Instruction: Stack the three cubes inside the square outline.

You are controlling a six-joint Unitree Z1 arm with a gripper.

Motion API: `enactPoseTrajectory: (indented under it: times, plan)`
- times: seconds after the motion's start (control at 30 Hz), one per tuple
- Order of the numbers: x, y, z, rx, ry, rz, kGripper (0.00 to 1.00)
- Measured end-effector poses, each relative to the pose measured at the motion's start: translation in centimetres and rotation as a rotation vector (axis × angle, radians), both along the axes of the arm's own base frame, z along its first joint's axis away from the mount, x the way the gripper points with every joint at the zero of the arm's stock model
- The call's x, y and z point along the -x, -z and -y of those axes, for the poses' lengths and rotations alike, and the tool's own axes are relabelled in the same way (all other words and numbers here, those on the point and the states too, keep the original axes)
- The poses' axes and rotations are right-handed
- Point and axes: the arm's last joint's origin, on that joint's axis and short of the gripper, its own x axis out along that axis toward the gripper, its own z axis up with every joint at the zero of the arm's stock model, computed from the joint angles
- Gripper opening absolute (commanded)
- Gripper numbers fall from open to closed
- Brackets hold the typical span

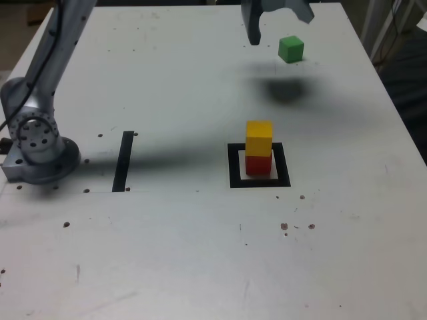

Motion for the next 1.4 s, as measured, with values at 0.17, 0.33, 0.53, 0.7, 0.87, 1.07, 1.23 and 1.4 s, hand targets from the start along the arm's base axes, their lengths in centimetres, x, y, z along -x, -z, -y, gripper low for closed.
enactPoseTrajectory:
  times: [0.17, 0.33, 0.53, 0.7, 0.87, 1.07, 1.23, 1.4]
  plan:
    - [-0.6, 0.4, -2.1, -0.008, -0.023, 0.012, 0.99]
    - [-1.3, 1.1, -4.0, -0.01, -0.038, 0.021, 0.99]
    - [-2.4, 2.6, -6.1, 0.001, -0.053, 0.035, 0.99]
    - [-2.9, 2.9, -6.9, 0.004, -0.06, 0.058, 0.99]
    - [-3.3, 4.8, -8.1, 0.036, -0.076, 0.059, 0.99]
    - [-4.0, 6.4, -8.7, 0.059, -0.078, 0.066, 0.99]
    - [-4.4, 7.6, -9.1, 0.066, -0.081, 0.062, 0.98]
    - [-4.4, 8.1, -9.6, 0.072, -0.093, 0.069, 0.92]
